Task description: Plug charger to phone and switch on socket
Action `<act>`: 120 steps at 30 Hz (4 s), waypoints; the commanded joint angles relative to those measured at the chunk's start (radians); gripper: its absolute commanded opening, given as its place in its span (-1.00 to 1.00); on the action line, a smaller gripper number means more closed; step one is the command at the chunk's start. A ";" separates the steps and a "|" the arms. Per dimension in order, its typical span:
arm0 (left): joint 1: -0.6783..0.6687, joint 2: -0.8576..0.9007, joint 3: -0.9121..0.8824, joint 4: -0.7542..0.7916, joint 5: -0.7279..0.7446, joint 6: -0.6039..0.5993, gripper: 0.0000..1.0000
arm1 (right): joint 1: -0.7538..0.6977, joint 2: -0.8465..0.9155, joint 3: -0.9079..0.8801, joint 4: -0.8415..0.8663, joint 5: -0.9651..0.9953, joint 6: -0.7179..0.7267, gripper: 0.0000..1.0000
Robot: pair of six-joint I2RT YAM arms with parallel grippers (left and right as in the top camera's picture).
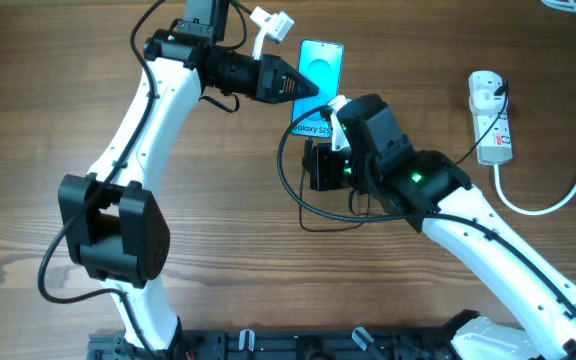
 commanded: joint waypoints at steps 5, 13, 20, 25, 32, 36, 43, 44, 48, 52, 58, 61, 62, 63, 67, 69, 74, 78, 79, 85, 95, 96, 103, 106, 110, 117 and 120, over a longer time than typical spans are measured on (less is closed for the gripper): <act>0.000 -0.018 0.007 -0.002 0.042 0.035 -0.92 | -0.005 0.008 0.035 -0.015 0.028 0.000 -0.91; 0.000 -0.018 0.007 -0.002 0.042 0.035 -0.92 | -0.008 0.008 0.040 -0.003 0.031 0.001 -0.91; 0.000 -0.018 0.007 -0.001 0.042 0.035 -0.92 | -0.068 0.007 0.066 -0.026 0.005 -0.014 -0.92; 0.000 -0.018 0.007 -0.001 0.042 0.035 -0.92 | -0.082 0.007 0.066 -0.016 -0.025 -0.020 -0.91; 0.000 -0.018 0.007 -0.017 0.042 0.034 -0.92 | -0.082 0.007 0.066 0.024 -0.026 -0.015 -0.91; 0.000 -0.018 0.007 -0.027 0.042 -0.020 -0.92 | -0.082 0.008 0.066 0.051 -0.022 -0.019 -0.91; 0.000 -0.018 0.007 -0.046 0.042 -0.018 -0.92 | -0.082 0.008 0.066 0.057 0.029 -0.026 -0.91; 0.000 -0.018 0.007 -0.045 0.041 -0.018 -0.92 | -0.082 0.008 0.066 0.058 0.035 -0.026 -0.90; 0.000 -0.018 0.007 -0.046 -0.023 -0.018 -0.92 | -0.082 0.008 0.066 0.056 0.034 -0.026 -0.23; 0.000 -0.018 0.007 -0.046 -0.085 -0.020 -0.92 | -0.082 0.008 0.066 0.048 0.024 -0.026 0.40; 0.000 -0.003 0.007 -0.047 -0.437 -0.276 -0.92 | -0.082 0.008 0.066 0.001 0.020 -0.027 0.73; 0.000 0.024 0.005 -0.050 -0.474 -0.346 -0.92 | -0.082 0.008 0.066 -0.011 0.027 -0.026 0.85; 0.000 0.034 0.005 -0.055 -0.479 -0.357 -0.92 | -0.082 0.008 0.066 -0.016 0.028 -0.026 0.86; 0.000 0.053 0.005 -0.062 -0.479 -0.364 -0.92 | -0.082 0.008 0.066 -0.023 0.028 -0.026 0.88; -0.005 0.135 0.005 -0.092 -0.470 -0.370 -0.92 | -0.082 0.008 0.066 -0.039 0.035 -0.026 0.90; -0.010 0.164 0.005 -0.090 -0.460 -0.363 -0.92 | -0.082 0.008 0.066 -0.040 0.034 -0.026 0.91; -0.020 0.212 0.005 -0.090 -0.462 -0.329 -0.88 | -0.082 0.008 0.066 -0.042 0.034 -0.026 0.93; -0.025 0.256 0.004 -0.096 -0.467 -0.330 -0.82 | -0.082 0.008 0.066 -0.042 0.034 -0.026 0.93; -0.027 0.262 0.003 -0.100 -0.467 -0.333 -0.82 | -0.082 0.008 0.066 -0.042 0.034 -0.026 0.93; -0.037 0.305 -0.005 -0.093 -0.468 -0.332 -0.82 | -0.082 0.008 0.066 -0.042 0.034 -0.026 0.93; -0.038 0.306 -0.054 -0.041 -0.503 -0.332 -0.76 | -0.082 0.008 0.066 -0.055 0.034 -0.027 0.93; -0.038 0.306 -0.061 -0.037 -0.507 -0.332 -0.77 | -0.082 0.008 0.066 -0.055 0.034 -0.027 0.94; -0.038 0.306 -0.126 0.005 -0.523 -0.333 -0.74 | -0.082 0.008 0.066 -0.059 0.034 -0.026 0.93; -0.038 0.306 -0.130 0.004 -0.574 -0.333 -0.67 | -0.082 0.008 0.066 -0.060 0.034 -0.027 0.94; -0.038 0.306 -0.130 0.004 -0.619 -0.333 -0.51 | -0.082 0.008 0.066 -0.060 0.035 -0.027 0.93; -0.037 0.306 -0.130 0.000 -0.707 -0.368 0.08 | -0.082 0.008 0.066 -0.136 0.159 0.031 0.94; -0.032 0.305 -0.130 0.000 -0.763 -0.393 0.22 | -0.085 0.008 0.066 -0.207 0.246 0.056 0.95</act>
